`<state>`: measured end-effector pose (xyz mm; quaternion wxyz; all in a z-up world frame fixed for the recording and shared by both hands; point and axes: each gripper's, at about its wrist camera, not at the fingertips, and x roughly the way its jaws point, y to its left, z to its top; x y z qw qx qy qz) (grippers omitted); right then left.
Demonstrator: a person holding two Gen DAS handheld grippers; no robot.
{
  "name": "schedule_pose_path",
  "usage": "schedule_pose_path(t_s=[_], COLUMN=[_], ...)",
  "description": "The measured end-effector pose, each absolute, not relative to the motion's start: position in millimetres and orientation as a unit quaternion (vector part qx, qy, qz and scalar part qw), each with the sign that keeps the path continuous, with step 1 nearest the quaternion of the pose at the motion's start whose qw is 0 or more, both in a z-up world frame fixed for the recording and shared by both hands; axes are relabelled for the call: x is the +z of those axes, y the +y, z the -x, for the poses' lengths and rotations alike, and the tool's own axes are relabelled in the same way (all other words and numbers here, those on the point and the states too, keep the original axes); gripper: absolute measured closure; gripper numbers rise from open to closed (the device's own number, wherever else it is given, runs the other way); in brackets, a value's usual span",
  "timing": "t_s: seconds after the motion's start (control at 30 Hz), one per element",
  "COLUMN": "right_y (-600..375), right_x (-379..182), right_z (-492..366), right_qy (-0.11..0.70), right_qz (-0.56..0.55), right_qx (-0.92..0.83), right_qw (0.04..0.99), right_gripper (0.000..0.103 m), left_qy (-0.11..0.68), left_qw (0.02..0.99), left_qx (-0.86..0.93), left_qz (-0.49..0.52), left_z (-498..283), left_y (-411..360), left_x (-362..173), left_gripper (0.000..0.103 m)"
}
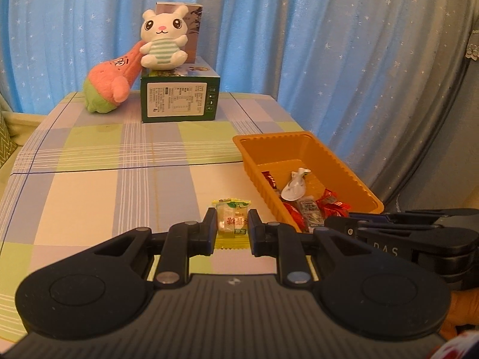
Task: Organize snacks
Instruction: 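Carry the yellow-green packet and red candy over the orange tray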
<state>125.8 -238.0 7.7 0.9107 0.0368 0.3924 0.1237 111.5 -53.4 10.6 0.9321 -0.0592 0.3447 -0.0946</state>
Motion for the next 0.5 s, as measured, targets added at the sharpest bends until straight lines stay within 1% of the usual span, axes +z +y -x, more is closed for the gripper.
schedule_pose_path(t_s=[0.5], right_y=[-270.8], right_x=[11.5], right_z=[-120.9], right_qy=[0.386], right_qz=[-0.045], right_qx=[0.094], right_qw=[0.917], right_gripper=[0.081], left_qy=[0.347], left_qw=[0.930], left_qx=[-0.109], left_qz=[0.050], left_z=[-116.5], left_y=[-74.9], left_x=[14.6], left_gripper=[0.084])
